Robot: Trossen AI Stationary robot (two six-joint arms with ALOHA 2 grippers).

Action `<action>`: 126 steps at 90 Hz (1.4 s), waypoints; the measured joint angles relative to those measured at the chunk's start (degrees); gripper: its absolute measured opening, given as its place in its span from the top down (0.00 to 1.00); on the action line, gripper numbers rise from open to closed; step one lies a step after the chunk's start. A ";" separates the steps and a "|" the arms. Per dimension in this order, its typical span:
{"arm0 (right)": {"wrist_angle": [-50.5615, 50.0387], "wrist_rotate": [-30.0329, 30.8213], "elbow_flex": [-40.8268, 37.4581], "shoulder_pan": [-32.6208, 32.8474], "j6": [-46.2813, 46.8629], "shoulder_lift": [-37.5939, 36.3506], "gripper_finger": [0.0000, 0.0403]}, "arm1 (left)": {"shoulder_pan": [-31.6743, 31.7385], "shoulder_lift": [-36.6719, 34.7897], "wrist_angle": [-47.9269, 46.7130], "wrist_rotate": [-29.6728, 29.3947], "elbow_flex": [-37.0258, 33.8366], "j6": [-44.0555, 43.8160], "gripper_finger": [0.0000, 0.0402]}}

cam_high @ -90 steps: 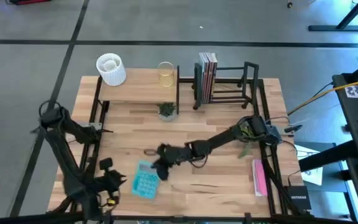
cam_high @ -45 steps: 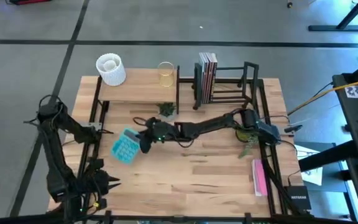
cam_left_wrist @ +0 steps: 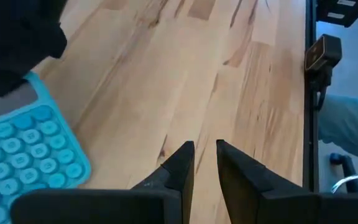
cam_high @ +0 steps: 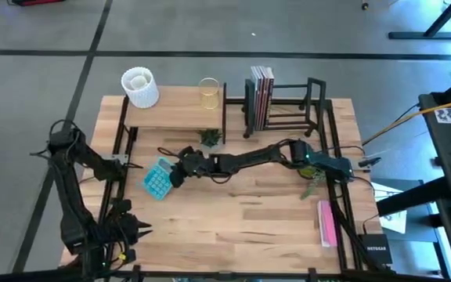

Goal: Stock shelves
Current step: Put the blue calculator under the shelf

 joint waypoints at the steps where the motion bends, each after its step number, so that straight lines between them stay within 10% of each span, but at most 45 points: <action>1: -0.49 0.17 -0.01 -0.06 -0.12 0.00 0.90 | 0.00 0.00 -0.01 0.01 0.00 0.00 0.87; 45: -1.56 6.47 3.64 0.00 -13.69 -0.50 0.52 | 0.47 0.52 0.08 -0.72 -0.01 -1.89 0.87; 69: -24.98 22.42 4.83 8.82 -23.47 -10.07 0.48 | 4.86 5.19 12.04 -3.88 -5.99 -4.00 0.87; 91: -59.06 35.05 4.64 23.54 -0.32 -16.35 0.48 | 17.23 8.17 19.81 -2.93 -12.17 -1.09 0.87; 126: -60.64 42.81 4.66 34.25 14.34 -16.04 0.48 | 37.99 9.01 34.26 11.46 -24.83 10.58 0.87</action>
